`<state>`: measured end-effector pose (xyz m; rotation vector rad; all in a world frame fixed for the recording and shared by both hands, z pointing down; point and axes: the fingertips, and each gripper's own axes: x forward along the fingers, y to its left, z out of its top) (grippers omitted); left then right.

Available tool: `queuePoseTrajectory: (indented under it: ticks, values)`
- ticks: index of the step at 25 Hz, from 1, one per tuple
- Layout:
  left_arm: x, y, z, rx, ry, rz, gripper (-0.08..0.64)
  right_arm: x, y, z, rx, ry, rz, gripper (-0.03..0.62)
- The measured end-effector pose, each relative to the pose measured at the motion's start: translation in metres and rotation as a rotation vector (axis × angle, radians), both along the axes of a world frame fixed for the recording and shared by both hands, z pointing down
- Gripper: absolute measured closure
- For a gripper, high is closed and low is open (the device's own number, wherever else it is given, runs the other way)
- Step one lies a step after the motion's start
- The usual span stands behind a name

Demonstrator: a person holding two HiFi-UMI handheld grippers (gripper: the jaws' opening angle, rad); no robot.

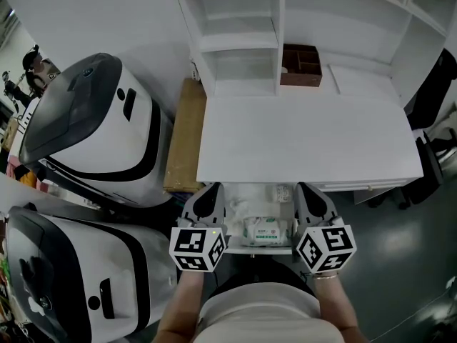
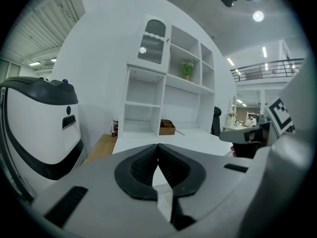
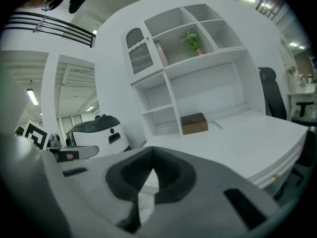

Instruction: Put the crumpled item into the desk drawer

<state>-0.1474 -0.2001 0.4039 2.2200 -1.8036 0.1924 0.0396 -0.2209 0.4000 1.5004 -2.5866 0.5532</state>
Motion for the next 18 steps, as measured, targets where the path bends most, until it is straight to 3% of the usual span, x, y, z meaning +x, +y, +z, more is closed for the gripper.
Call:
queuePoseTrajectory:
  ticks: [18]
  values:
    - [0.0050,0.0028,0.0056,-0.024,-0.021,0.005,0.566,0.0029,0.0000,-0.0021,0.010,-0.001,-0.017,0.591]
